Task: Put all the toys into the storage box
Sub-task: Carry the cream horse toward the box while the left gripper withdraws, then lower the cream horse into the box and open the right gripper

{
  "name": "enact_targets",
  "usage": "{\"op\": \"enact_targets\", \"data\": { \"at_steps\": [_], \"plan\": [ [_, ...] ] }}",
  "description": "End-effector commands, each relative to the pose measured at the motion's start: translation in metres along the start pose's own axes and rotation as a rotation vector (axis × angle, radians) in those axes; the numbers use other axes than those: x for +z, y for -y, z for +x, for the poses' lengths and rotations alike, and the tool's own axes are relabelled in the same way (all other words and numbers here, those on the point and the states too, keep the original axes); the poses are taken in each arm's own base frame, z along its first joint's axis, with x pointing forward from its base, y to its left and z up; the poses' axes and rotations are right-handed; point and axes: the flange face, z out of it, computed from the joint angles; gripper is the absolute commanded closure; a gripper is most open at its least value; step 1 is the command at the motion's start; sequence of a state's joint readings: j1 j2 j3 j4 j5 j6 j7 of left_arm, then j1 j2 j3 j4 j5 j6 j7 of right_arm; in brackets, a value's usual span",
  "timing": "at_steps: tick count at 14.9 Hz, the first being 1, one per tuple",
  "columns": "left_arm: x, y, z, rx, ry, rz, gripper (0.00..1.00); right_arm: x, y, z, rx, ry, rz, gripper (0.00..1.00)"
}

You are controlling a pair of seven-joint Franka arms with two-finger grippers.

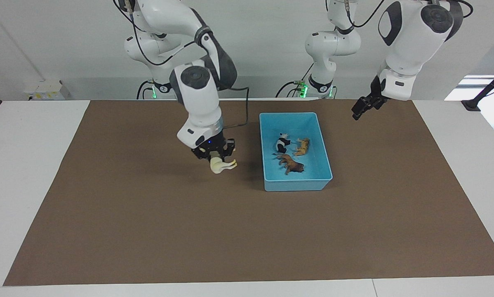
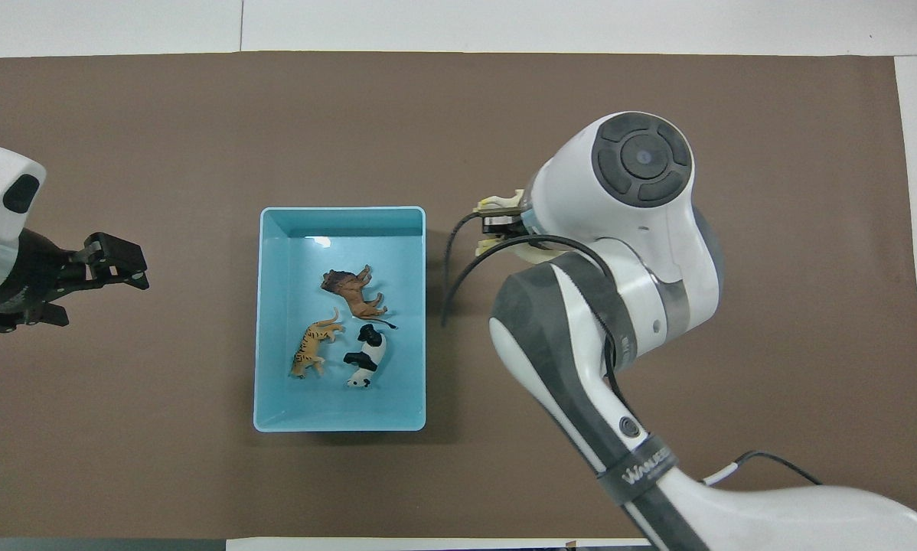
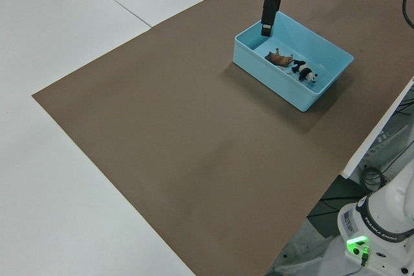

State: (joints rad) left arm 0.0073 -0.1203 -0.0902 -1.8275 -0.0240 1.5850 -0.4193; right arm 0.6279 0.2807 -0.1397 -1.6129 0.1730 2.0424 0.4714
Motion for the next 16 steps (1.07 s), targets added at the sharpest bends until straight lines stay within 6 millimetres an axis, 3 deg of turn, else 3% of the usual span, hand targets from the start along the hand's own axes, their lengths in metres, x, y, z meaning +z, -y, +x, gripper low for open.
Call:
{"op": "enact_targets", "data": {
  "at_steps": [1, 3, 5, 7, 8, 9, 10, 12, 14, 15, 16],
  "plan": [
    [-0.01, 0.004, -0.003, 0.118, 0.032, 0.073, 0.0, 0.002, 0.075, -0.007, 0.183, -0.058, 0.218, 1.0],
    [-0.021, 0.001, -0.002, 0.201, 0.03, 0.086, 0.0, 0.024, 0.107, -0.033, 0.23, -0.071, 0.341, 1.0],
    [-0.022, -0.004, -0.001, 0.263, 0.022, 0.086, 0.0, 0.042, 0.114, -0.049, 0.217, -0.055, 0.328, 1.0],
    [-0.024, -0.005, 0.009, 0.274, 0.023, 0.069, 0.0, 0.075, 0.137, -0.076, 0.193, -0.051, 0.326, 1.0],
    [-0.02, -0.008, 0.016, 0.273, 0.036, 0.066, 0.0, 0.08, 0.136, -0.077, 0.225, -0.044, 0.323, 0.84],
    [-0.019, -0.01, 0.016, 0.276, 0.044, 0.052, 0.0, 0.078, 0.137, -0.077, 0.288, -0.022, 0.32, 0.07],
    [-0.009, -0.011, 0.02, 0.275, 0.077, 0.058, 0.0, 0.073, 0.14, -0.077, 0.348, -0.003, 0.321, 0.0],
    [-0.003, -0.006, 0.026, 0.264, 0.106, 0.05, 0.0, 0.056, 0.147, -0.072, 0.472, 0.012, 0.34, 0.0],
    [0.009, -0.014, 0.033, 0.303, 0.133, 0.055, 0.0, 0.037, 0.144, -0.063, 0.494, 0.013, 0.337, 0.0],
    [0.01, -0.018, 0.027, 0.326, 0.144, 0.058, 0.0, 0.025, 0.135, -0.058, 0.498, 0.014, 0.325, 0.0],
    [0.009, -0.017, 0.027, 0.323, 0.151, 0.06, 0.0, 0.002, 0.115, -0.044, 0.49, -0.022, 0.302, 0.0]
  ]
}}
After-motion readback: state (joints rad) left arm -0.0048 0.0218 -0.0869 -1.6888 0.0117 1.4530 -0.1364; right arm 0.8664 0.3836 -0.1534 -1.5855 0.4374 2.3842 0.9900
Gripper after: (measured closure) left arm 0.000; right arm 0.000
